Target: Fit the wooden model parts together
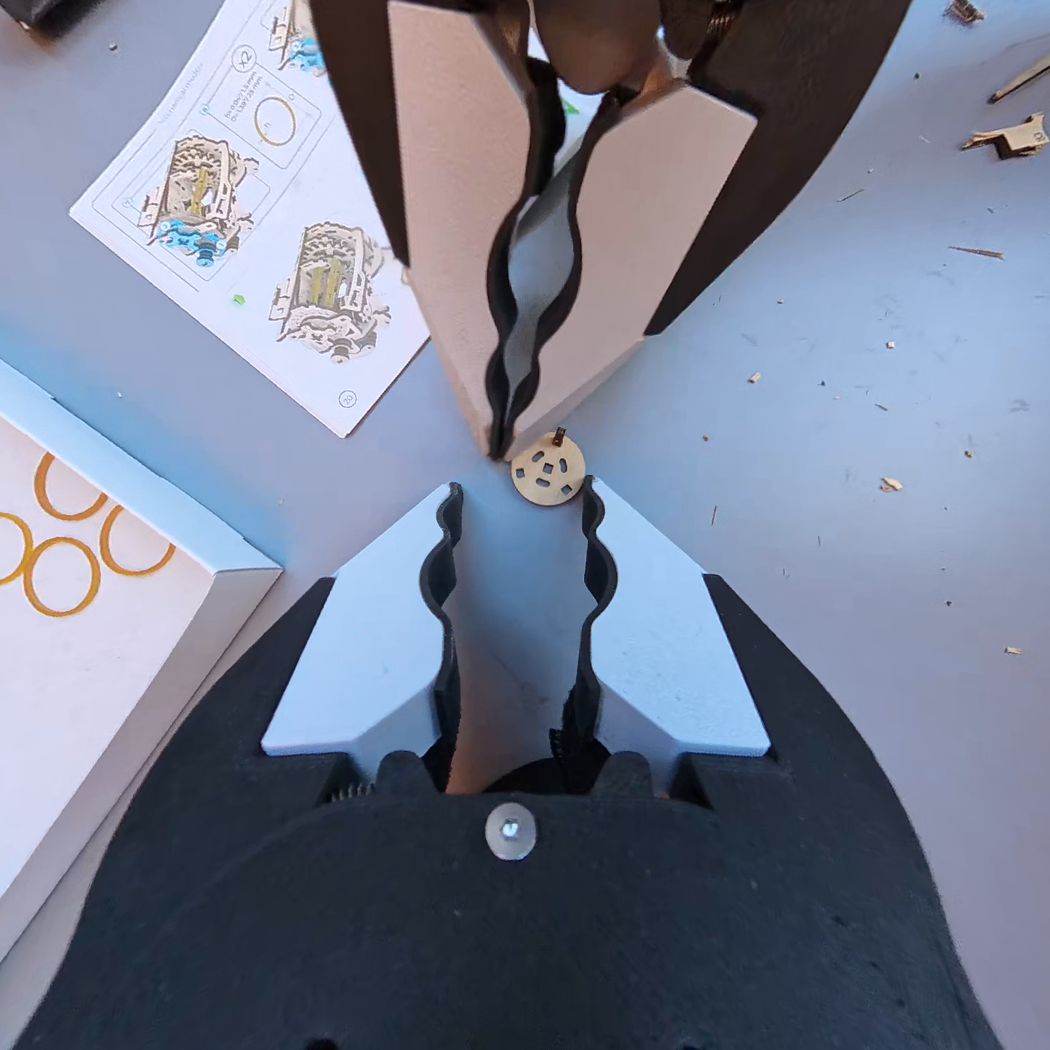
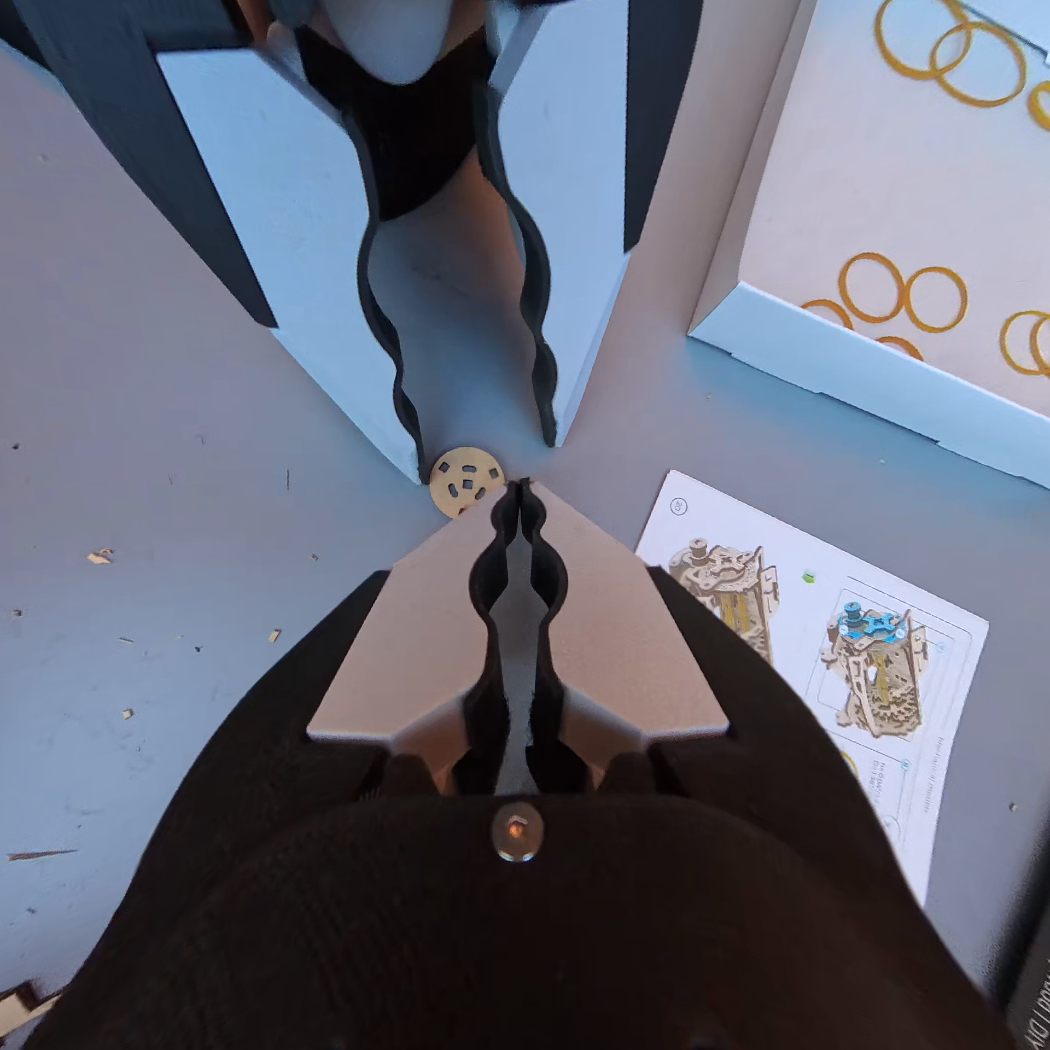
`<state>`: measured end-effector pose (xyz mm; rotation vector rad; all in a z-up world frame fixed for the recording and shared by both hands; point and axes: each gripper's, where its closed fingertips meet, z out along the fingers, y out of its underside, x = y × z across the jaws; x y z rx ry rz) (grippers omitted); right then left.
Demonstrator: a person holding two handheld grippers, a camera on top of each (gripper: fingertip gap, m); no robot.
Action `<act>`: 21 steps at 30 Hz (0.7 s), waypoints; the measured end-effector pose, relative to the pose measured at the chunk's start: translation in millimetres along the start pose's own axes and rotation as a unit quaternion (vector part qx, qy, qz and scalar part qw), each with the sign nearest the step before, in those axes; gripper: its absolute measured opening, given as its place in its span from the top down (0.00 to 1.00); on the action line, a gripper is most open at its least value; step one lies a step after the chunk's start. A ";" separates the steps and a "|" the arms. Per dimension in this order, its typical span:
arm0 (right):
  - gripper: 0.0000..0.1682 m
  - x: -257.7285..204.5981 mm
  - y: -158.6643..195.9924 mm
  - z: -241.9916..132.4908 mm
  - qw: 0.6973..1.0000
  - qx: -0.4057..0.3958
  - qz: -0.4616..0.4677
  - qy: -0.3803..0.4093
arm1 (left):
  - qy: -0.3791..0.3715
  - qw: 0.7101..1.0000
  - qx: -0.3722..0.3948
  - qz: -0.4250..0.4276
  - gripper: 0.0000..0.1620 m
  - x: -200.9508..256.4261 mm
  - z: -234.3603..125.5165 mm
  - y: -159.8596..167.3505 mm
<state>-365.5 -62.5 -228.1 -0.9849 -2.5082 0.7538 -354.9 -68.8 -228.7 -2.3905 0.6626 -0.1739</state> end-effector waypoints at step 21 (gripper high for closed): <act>0.88 -29.9 -8.4 -24.4 1.000 -0.009 0.001 0.009 | 0.085 0.972 0.031 0.216 0.79 1.8 -5.2 -0.6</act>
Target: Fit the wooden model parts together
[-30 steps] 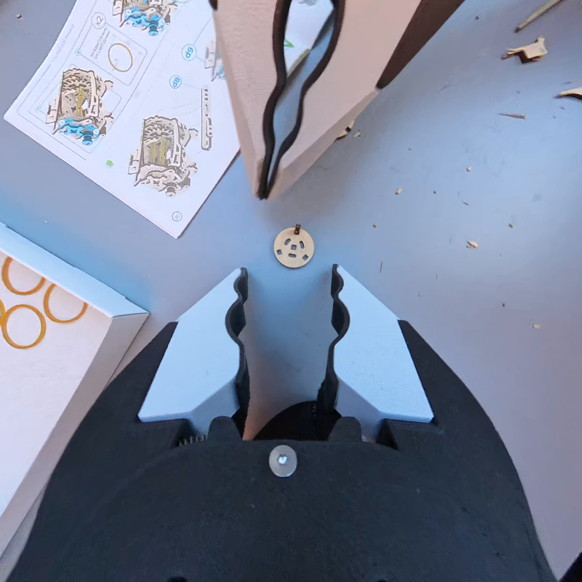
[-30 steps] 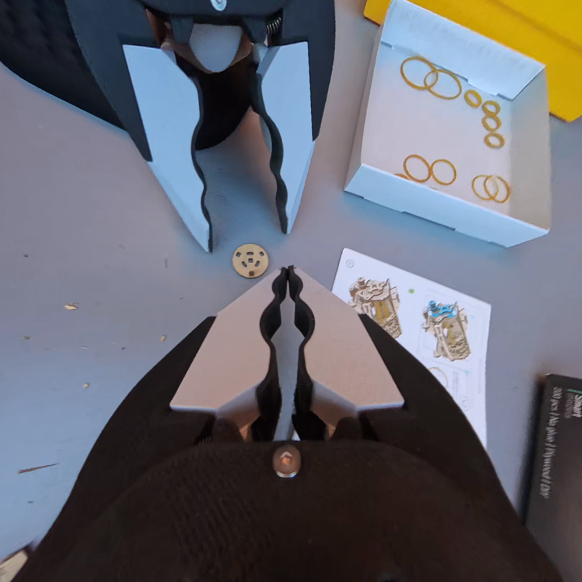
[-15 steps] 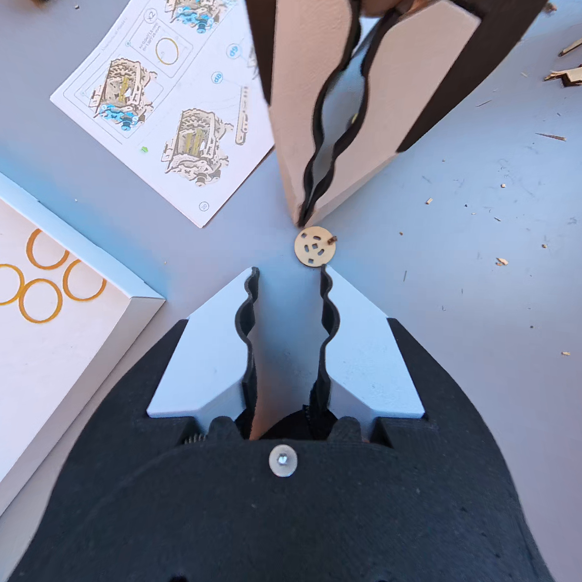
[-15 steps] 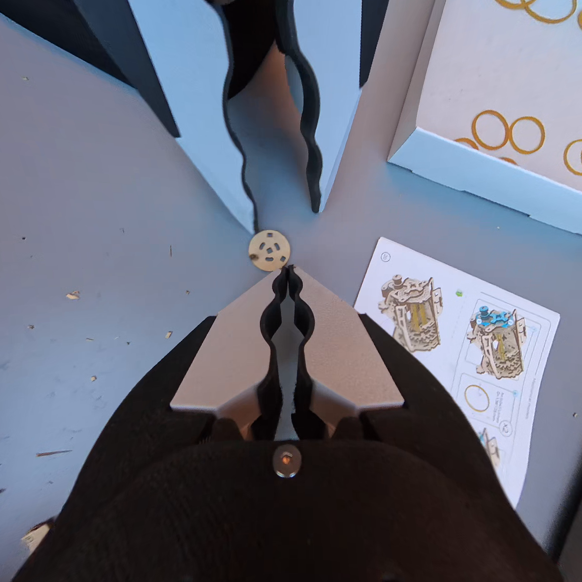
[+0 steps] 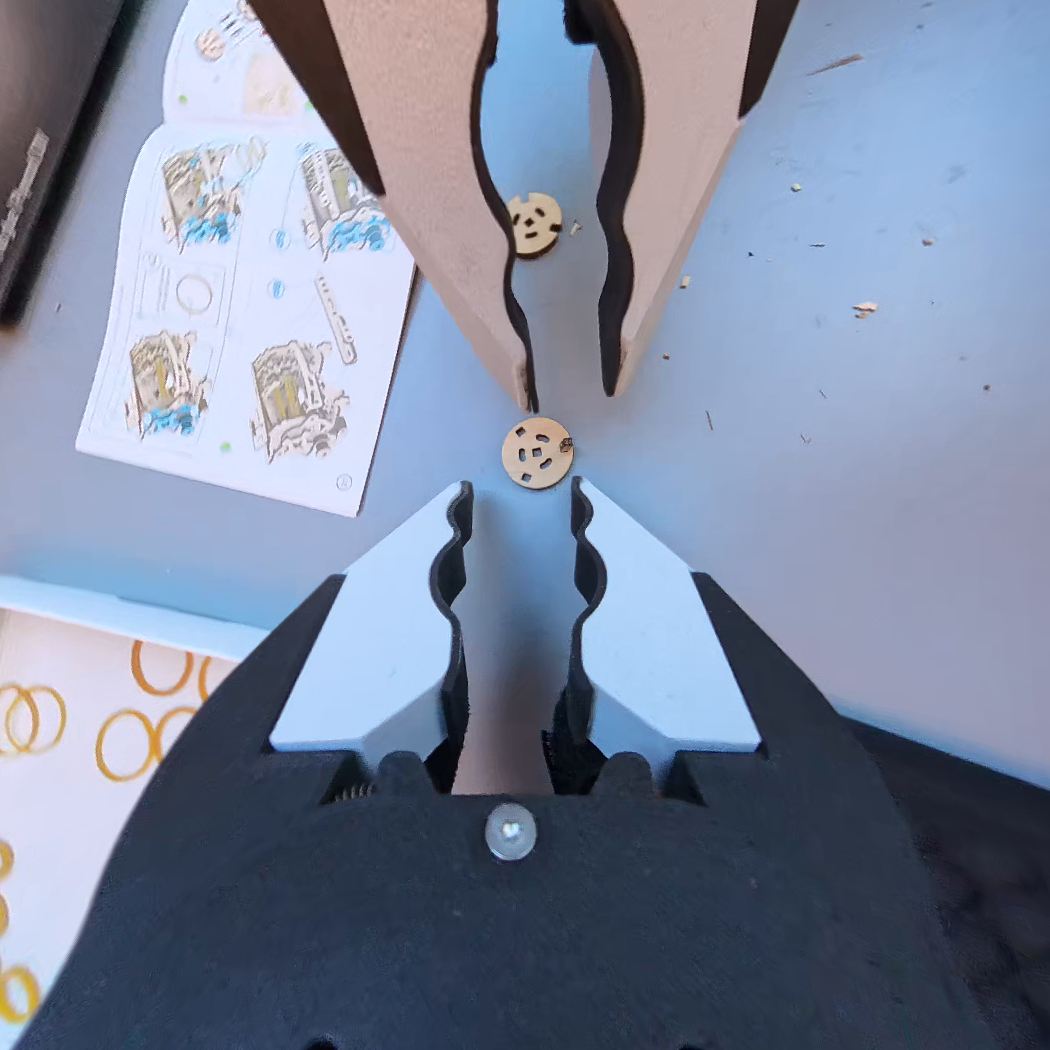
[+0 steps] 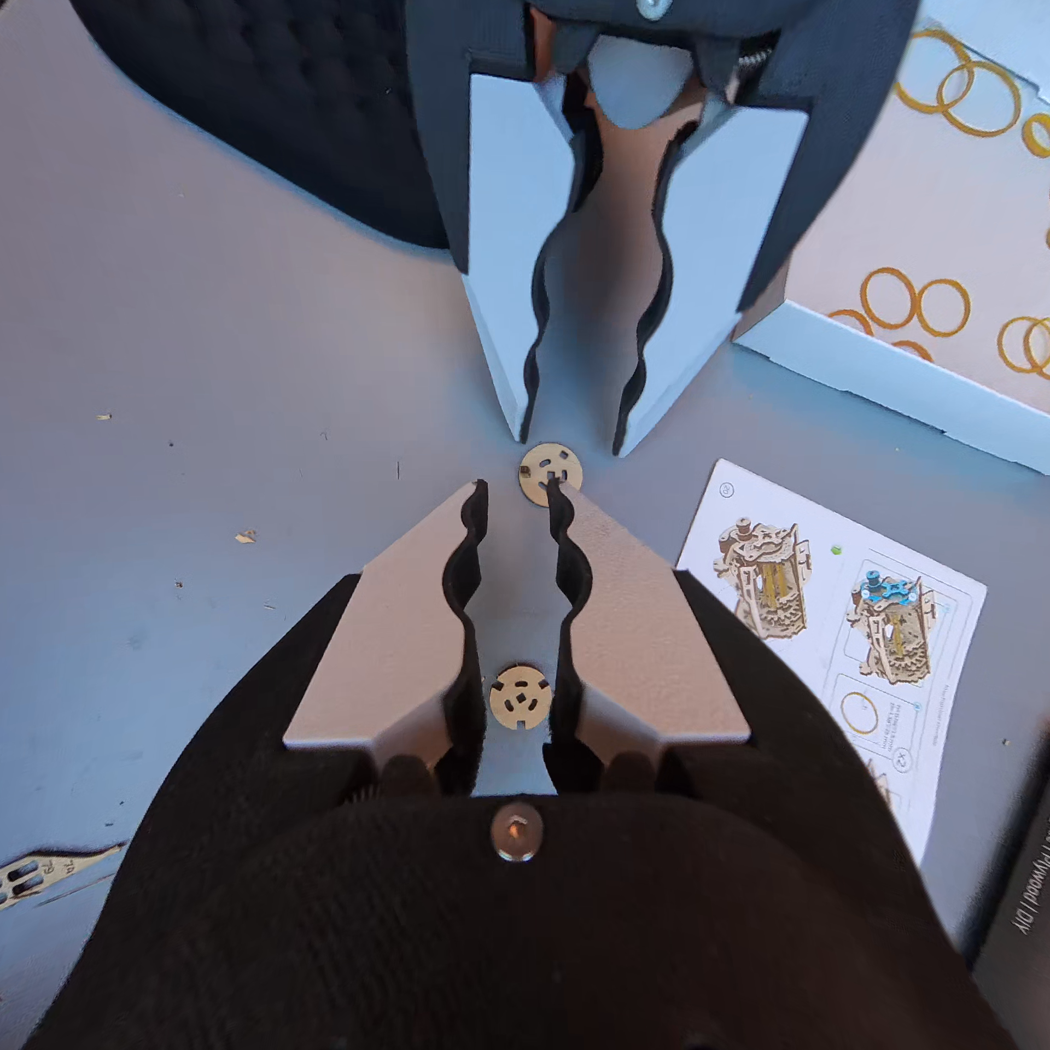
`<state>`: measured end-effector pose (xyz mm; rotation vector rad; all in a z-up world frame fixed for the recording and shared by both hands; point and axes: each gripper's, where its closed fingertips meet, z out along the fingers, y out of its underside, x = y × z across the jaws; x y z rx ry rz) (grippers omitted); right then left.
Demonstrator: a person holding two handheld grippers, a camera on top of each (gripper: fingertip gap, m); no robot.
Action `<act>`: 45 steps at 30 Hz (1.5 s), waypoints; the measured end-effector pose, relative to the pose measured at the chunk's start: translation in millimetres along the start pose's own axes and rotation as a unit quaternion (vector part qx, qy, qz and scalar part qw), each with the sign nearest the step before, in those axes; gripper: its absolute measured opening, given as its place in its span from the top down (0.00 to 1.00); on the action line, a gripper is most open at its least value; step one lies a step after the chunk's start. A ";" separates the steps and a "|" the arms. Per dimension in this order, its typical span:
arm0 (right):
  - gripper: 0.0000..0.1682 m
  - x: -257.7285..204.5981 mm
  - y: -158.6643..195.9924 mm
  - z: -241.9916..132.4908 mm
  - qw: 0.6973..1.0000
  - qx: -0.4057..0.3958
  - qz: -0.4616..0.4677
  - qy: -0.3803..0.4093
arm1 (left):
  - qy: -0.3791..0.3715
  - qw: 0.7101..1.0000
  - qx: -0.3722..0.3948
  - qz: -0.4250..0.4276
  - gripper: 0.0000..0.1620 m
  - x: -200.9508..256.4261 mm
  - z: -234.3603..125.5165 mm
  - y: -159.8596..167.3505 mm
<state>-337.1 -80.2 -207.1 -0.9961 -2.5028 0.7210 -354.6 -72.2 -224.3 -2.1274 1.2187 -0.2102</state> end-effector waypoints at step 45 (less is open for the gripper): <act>0.99 -3.2 5.8 19.6 0.993 -0.115 -0.001 0.027 | 0.072 0.993 0.078 0.046 0.88 10.0 2.6 -3.1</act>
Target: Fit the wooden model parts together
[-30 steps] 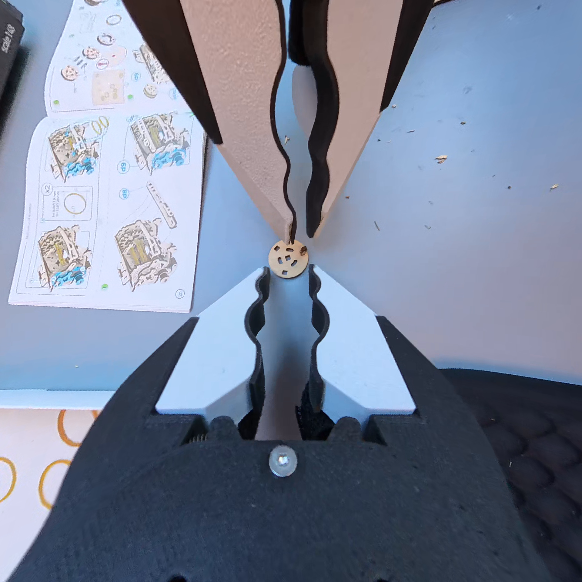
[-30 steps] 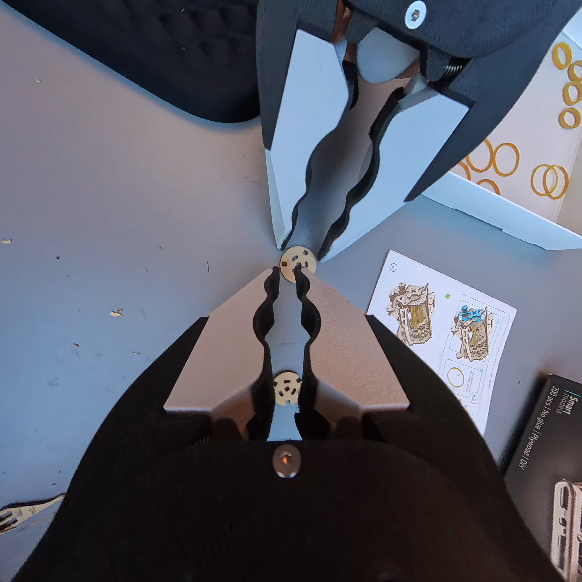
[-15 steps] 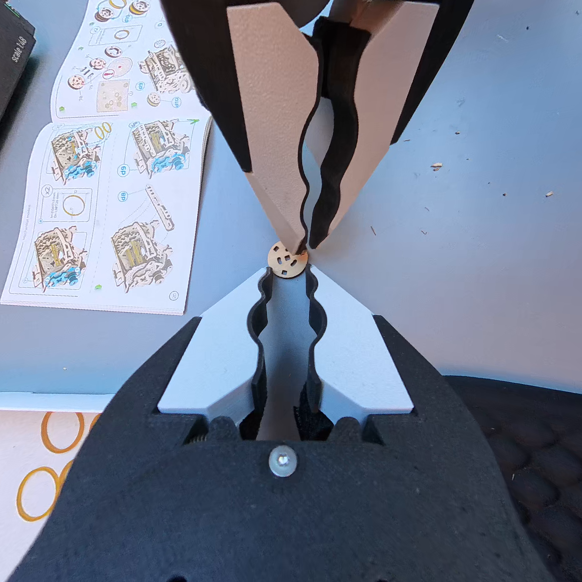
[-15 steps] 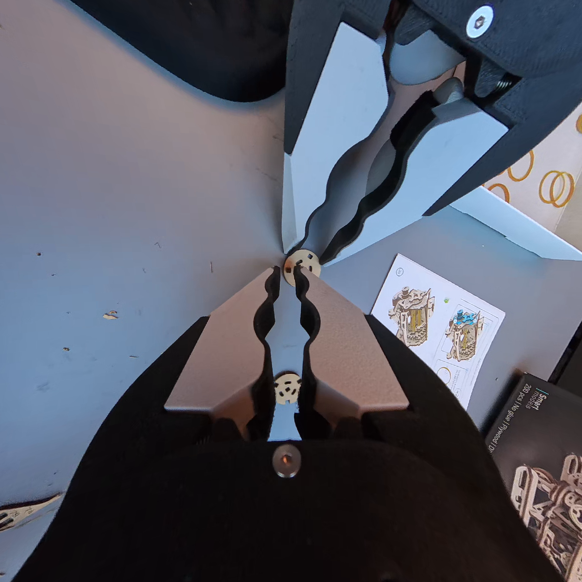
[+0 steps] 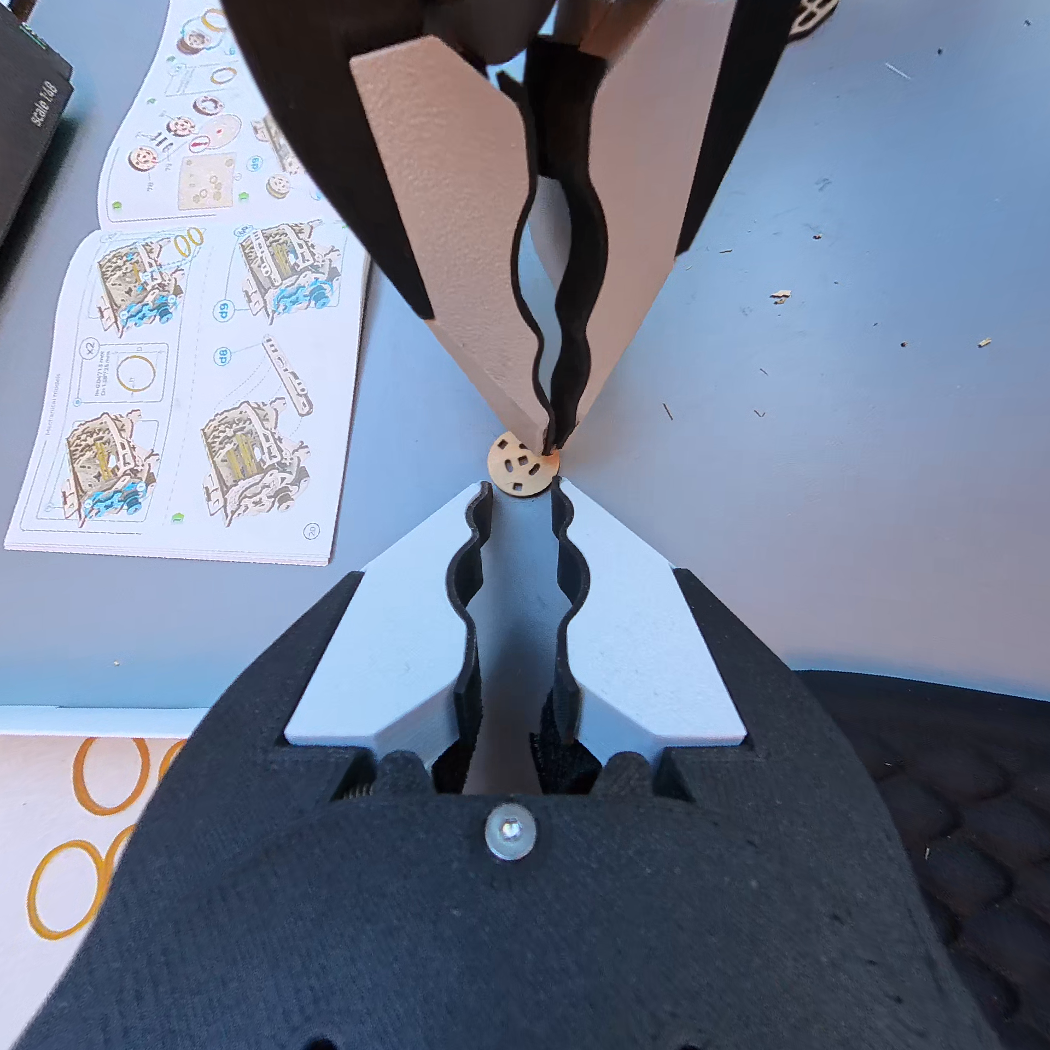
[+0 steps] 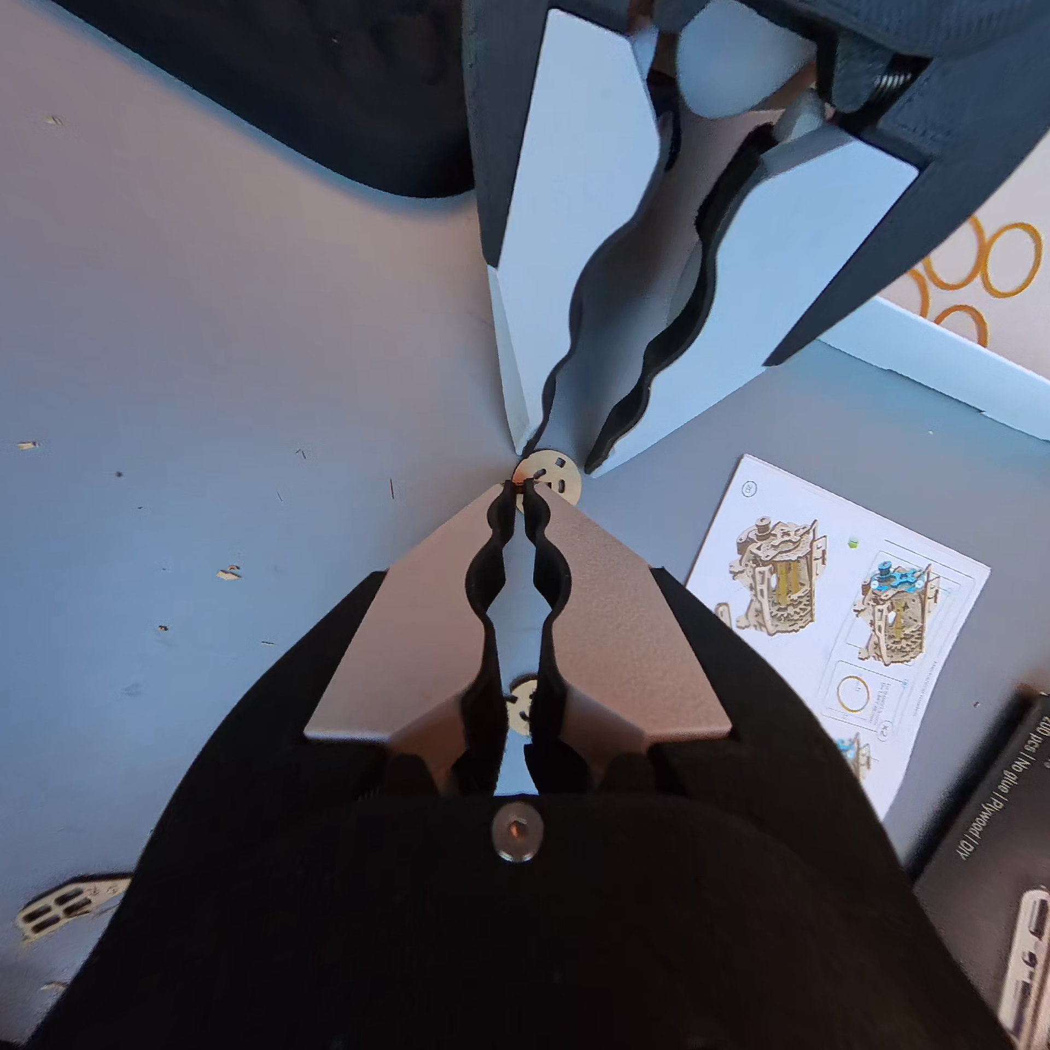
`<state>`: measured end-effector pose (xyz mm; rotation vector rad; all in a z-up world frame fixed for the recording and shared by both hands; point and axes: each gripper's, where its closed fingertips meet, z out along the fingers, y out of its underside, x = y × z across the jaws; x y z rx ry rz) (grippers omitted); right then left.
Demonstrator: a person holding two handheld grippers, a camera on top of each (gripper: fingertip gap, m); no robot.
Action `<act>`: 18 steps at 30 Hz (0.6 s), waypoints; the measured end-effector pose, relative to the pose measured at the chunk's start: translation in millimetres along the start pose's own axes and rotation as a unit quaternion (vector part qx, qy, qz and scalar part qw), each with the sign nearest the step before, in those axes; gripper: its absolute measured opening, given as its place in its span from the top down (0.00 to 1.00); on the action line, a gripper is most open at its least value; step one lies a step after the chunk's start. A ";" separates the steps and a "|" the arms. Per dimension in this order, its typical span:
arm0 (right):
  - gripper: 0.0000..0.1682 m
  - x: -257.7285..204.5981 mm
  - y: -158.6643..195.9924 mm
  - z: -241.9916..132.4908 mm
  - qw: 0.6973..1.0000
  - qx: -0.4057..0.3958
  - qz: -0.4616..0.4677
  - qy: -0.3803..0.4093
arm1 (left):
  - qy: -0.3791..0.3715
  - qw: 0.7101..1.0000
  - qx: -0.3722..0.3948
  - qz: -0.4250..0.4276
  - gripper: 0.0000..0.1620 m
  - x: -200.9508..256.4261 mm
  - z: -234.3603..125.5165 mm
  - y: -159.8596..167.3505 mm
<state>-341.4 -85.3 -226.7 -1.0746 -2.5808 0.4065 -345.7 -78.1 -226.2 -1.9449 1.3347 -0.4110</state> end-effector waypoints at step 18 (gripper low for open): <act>0.99 -1.5 2.8 -0.7 0.990 -0.018 0.040 -0.132 | 0.008 1.000 0.017 -0.009 0.90 1.6 0.3 0.5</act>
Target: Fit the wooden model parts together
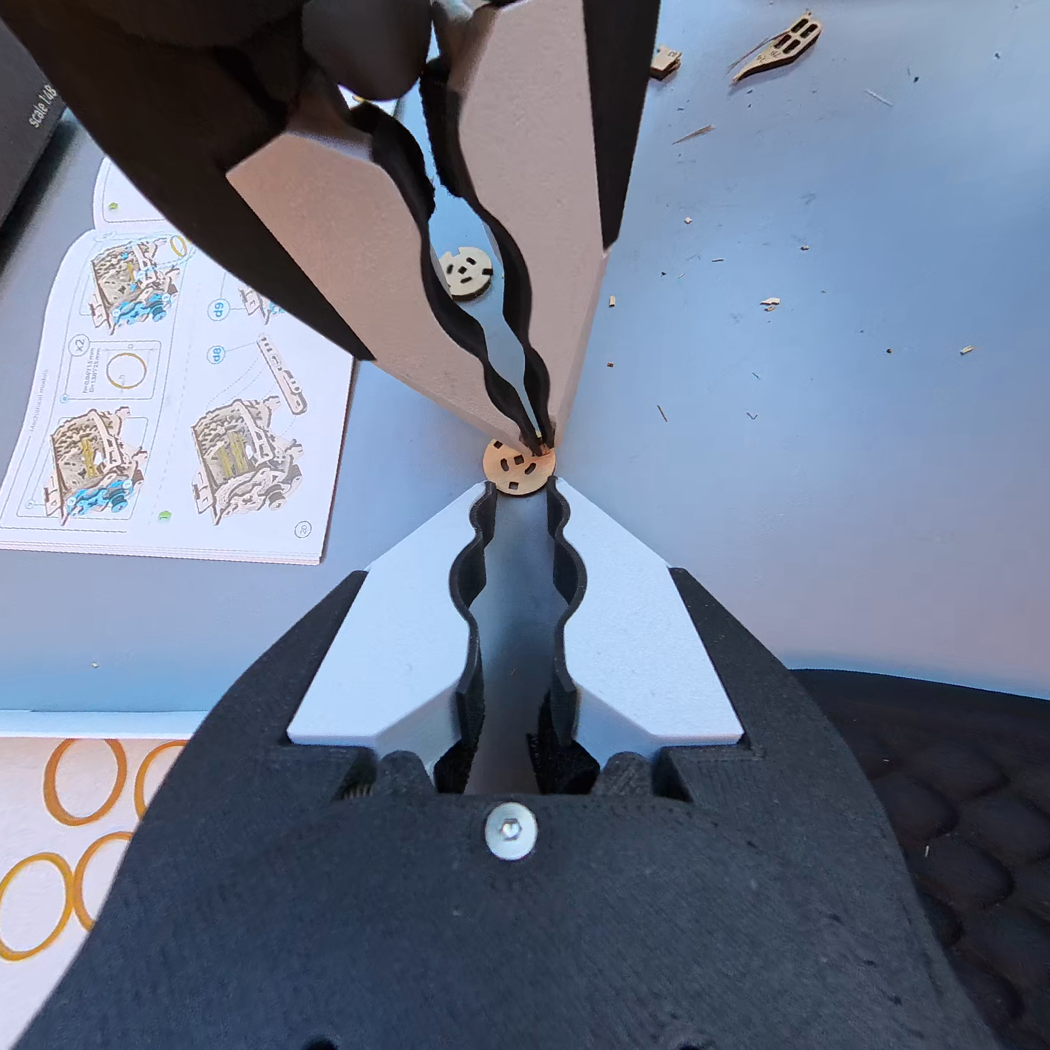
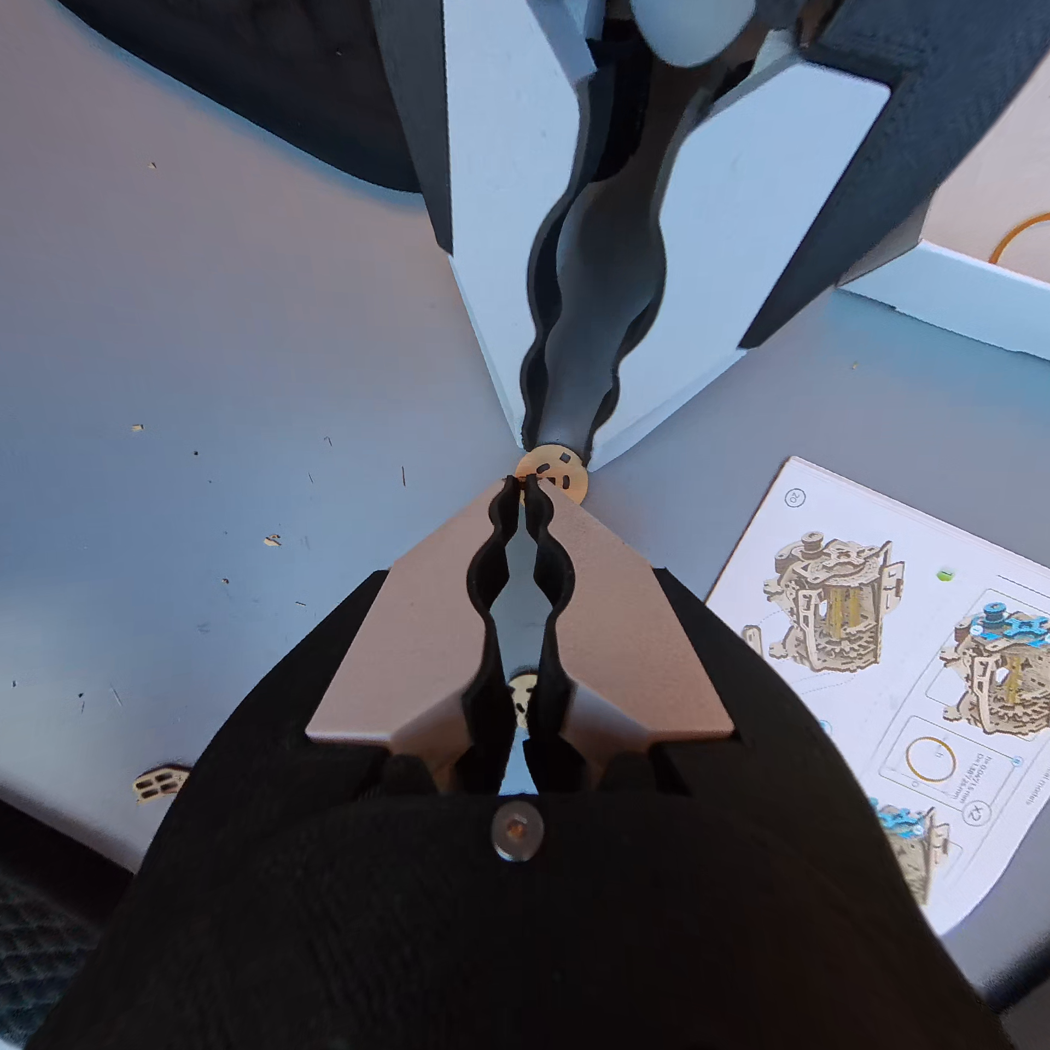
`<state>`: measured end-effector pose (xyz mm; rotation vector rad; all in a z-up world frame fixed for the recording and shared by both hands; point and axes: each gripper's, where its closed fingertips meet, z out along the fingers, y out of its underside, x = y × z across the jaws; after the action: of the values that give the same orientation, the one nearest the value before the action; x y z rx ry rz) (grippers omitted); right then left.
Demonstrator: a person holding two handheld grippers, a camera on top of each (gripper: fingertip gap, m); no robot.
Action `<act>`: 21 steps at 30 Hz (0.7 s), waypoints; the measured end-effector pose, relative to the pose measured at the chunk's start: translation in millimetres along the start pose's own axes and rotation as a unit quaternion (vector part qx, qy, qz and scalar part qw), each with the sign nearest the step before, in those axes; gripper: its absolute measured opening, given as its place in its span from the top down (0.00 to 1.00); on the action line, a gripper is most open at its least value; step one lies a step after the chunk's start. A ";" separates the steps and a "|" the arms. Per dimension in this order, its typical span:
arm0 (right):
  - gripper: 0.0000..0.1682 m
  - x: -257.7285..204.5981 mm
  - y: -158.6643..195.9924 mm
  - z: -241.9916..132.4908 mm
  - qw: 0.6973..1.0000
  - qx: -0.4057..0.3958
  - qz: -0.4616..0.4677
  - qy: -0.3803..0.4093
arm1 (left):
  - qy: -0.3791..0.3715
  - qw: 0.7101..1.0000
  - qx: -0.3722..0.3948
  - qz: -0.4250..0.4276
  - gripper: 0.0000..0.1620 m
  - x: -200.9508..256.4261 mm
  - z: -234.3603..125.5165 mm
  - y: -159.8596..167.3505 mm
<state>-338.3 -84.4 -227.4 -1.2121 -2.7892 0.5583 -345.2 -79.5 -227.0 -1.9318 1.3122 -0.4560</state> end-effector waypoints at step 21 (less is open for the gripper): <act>0.95 2.9 -10.4 -14.3 0.998 0.020 -0.001 0.060 | -0.019 1.000 0.008 0.002 0.79 -3.2 -15.0 12.0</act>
<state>-344.9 -84.4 -210.7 -1.1933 -2.6670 0.5204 -363.9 -84.6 -225.7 -1.9143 1.2853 -0.4254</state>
